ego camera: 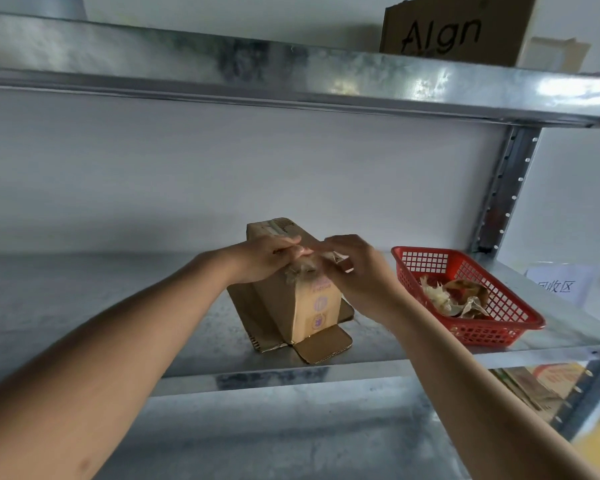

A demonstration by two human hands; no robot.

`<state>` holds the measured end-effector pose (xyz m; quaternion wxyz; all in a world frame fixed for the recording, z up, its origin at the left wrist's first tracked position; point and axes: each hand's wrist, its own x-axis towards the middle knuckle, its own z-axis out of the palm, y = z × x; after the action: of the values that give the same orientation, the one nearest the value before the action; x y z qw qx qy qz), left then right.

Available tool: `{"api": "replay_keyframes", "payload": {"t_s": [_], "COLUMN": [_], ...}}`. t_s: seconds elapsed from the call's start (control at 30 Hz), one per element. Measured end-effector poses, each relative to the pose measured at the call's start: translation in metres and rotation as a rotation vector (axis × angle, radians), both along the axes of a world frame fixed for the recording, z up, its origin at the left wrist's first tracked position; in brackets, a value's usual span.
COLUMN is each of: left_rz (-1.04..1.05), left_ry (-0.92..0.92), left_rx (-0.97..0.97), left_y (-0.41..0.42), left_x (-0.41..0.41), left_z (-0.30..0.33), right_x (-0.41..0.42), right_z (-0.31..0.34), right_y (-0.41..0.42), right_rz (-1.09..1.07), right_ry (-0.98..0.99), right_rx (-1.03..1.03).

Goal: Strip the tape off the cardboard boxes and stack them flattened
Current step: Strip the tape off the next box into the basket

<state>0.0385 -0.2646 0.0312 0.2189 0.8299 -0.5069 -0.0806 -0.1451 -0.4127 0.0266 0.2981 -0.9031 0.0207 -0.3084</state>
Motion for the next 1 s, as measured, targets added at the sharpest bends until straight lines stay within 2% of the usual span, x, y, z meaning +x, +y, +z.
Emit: {"api": "replay_keyframes", "payload": {"t_s": [0.13, 0.23, 0.4, 0.5, 0.67, 0.8, 0.9, 1.0], "left_rz": [0.018, 0.037, 0.102, 0.108, 0.107, 0.077, 0.036, 0.010], "left_ry": [0.067, 0.054, 0.090, 0.092, 0.037, 0.035, -0.049, -0.095], "left_rx": [0.010, 0.022, -0.027, -0.042, -0.175, -0.110, 0.015, 0.011], "left_y": [0.001, 0.002, 0.005, 0.003, -0.006, -0.012, -0.011, -0.017], "left_x": [0.000, -0.003, -0.002, 0.000, -0.003, -0.006, -0.013, -0.021], "left_z": [0.003, 0.005, 0.000, -0.004, -0.016, -0.008, -0.007, -0.009], "right_x": [0.001, 0.004, 0.002, -0.001, -0.014, -0.021, -0.025, -0.028], "right_z": [0.000, 0.005, 0.012, 0.012, 0.011, 0.017, 0.008, -0.006], "right_y": [0.009, 0.019, 0.033, 0.035, 0.038, 0.005, -0.023, -0.040], "right_rz": [0.040, -0.025, -0.039, 0.029, 0.096, -0.064, -0.237, -0.313], "right_ry": [0.144, 0.106, 0.060, 0.031, -0.083, -0.194, -0.119, -0.039], "right_rx": [-0.303, -0.486, -0.586, -0.508, -0.244, -0.116, -0.061, -0.020]}}
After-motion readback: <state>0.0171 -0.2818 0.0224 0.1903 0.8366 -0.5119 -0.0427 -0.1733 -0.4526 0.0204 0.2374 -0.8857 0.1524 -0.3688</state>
